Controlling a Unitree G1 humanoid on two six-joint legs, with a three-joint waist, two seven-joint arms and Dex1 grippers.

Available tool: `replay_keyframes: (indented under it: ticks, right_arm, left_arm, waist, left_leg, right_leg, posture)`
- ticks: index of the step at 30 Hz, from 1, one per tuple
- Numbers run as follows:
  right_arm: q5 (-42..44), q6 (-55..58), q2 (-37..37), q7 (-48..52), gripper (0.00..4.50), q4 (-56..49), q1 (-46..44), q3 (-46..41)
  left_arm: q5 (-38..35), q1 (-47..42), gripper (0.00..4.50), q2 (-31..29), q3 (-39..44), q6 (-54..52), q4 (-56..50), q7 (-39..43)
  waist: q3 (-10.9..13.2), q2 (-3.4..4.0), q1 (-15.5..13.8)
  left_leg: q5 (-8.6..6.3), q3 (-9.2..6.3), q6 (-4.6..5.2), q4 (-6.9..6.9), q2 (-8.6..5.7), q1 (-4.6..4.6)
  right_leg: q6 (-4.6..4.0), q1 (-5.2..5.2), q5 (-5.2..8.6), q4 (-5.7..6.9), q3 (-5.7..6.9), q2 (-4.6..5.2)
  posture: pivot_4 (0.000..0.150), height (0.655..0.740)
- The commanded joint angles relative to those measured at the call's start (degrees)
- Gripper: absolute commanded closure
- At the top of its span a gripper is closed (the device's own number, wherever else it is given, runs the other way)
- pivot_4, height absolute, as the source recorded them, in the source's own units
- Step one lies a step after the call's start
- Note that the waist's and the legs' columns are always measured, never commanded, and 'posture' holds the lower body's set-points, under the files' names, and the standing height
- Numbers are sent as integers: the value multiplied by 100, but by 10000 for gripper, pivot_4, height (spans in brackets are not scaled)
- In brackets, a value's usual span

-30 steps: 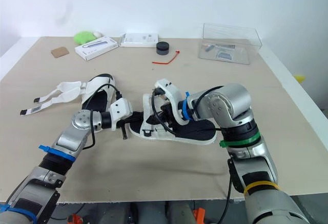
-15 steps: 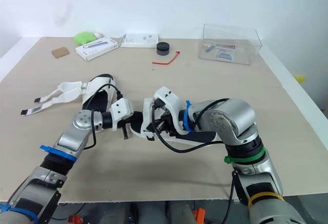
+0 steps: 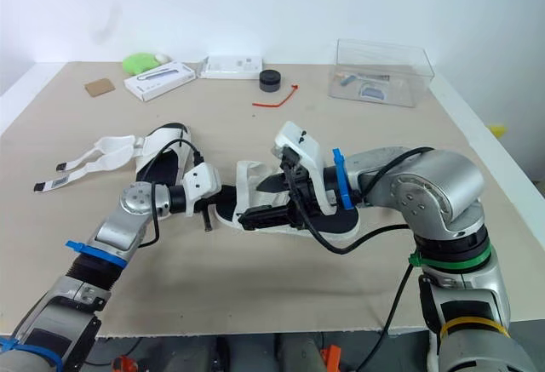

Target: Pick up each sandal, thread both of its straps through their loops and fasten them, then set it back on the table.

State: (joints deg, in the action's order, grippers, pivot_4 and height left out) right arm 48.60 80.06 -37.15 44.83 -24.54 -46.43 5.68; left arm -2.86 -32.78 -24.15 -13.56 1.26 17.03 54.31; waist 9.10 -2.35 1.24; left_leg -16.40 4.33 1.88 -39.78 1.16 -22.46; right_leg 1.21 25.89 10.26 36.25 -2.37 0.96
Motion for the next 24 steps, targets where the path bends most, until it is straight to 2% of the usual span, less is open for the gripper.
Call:
replay_keyframes:
  ticks: [1,5,15,18,23,24]
  right_arm:
    - [-75,-16,252,-413,800,119,92,-239]
    - [-334,85,651,-807,800,926,-152,-201]
    - [-445,423,1220,-1072,800,1925,-639,-297]
    - [-380,597,1499,-1131,8258,2156,-843,-402]
    - [-488,674,1609,-1225,31941,2282,-818,-412]
    - [-493,679,1604,-1236,38241,2265,-782,-414]
  left_arm:
    - [143,-19,45000,-12,-104,-64,174,38]
    - [153,-93,45000,5,-107,-33,254,59]
    - [169,-45,45000,-13,-92,-30,212,68]
    - [169,22,45000,-40,-79,-39,151,54]
    - [170,62,45000,-47,-74,-68,81,18]
    - [167,73,45000,-49,-75,-73,62,8]
  waist:
    - [0,0,0]
    - [1,1,1]
    - [0,2,1]
    - [1,3,4]
    - [0,3,7]
    - [0,3,7]
  left_leg:
    - [0,0,0,-2,1,1]
    - [5,8,1,-4,0,3]
    - [6,10,2,-5,-2,-1]
    - [6,12,2,-5,-1,-1]
    - [6,8,1,-4,0,-2]
    - [6,10,1,-4,0,-2]
  right_leg:
    - [0,-2,0,0,0,0]
    - [0,-1,-9,1,-5,-3]
    - [1,1,-12,0,-5,-8]
    - [1,2,-13,1,-5,-7]
    - [0,3,-14,1,-2,-6]
    - [0,4,-14,1,-3,-3]
  posture:
    - [1500,7400]
    - [1500,7400]
    - [1500,7400]
    - [1500,7400]
    - [1500,7400]
    - [1500,7400]
